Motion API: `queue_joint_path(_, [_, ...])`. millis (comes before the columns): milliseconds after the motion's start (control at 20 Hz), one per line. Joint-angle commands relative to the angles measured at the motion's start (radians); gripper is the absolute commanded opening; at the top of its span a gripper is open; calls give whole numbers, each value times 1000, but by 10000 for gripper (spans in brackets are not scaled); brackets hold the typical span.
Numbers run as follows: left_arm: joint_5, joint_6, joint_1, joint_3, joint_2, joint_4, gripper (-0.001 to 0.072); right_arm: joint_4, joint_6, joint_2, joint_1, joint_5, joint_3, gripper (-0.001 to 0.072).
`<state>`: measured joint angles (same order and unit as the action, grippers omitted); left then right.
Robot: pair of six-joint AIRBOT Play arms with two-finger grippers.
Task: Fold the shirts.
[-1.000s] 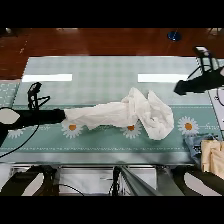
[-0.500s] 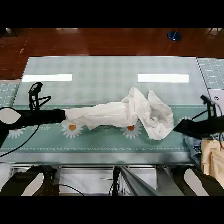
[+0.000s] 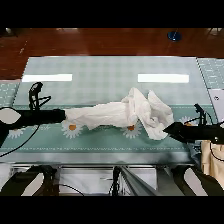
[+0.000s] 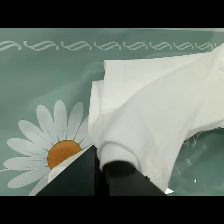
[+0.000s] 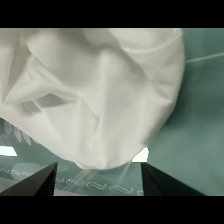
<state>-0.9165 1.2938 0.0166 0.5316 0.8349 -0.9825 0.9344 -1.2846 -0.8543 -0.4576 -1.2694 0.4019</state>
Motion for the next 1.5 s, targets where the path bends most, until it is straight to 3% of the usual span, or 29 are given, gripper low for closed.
queue_joint_path(0, [0, 0, 0, 0, 0, 0, 21, -5, -68, 1, 0, 12, -8, 581])
queue_joint_path(250, [1, -1, 0, 0, 0, 0, 21, 21, -151, -5, 80, 58, -67, 580])
queue_joint_path(400, [1, -1, 0, 0, 0, 0, 20, -7, -234, -45, 241, 226, -85, 561])
queue_joint_path(450, [1, -5, 0, 0, 0, 0, 21, -26, -260, -71, 296, 292, -85, 499])
queue_joint_path(500, [1, -5, 0, 0, 0, 0, 21, -41, -281, -97, 343, 357, -85, 390])
queue_joint_path(600, [1, -31, 0, 0, 0, 0, 20, -98, -282, -142, 411, 483, -84, 24])
queue_joint_path(700, [2, -47, 3, 14, -2, -4, 20, -180, -191, -128, 421, 508, -42, 20])
queue_joint_path(800, [2, -91, 6, 71, -21, -7, 19, -162, -132, -47, 420, 453, 76, 20])
queue_joint_path(900, [16, -89, 30, 182, -59, -26, 19, -89, -148, 63, 419, 438, 230, 19])
queue_joint_path(1050, [50, -89, 113, 407, -125, -40, 19, 88, -253, 189, 372, 435, 518, 19])
queue_joint_path(1250, [49, -89, 227, 696, -175, -115, 19, 241, -280, 217, 251, 423, 869, 19])
queue_joint_path(1450, [-21, -84, 267, 858, -225, -148, 19, 283, -280, 217, 163, 350, 1043, 19])
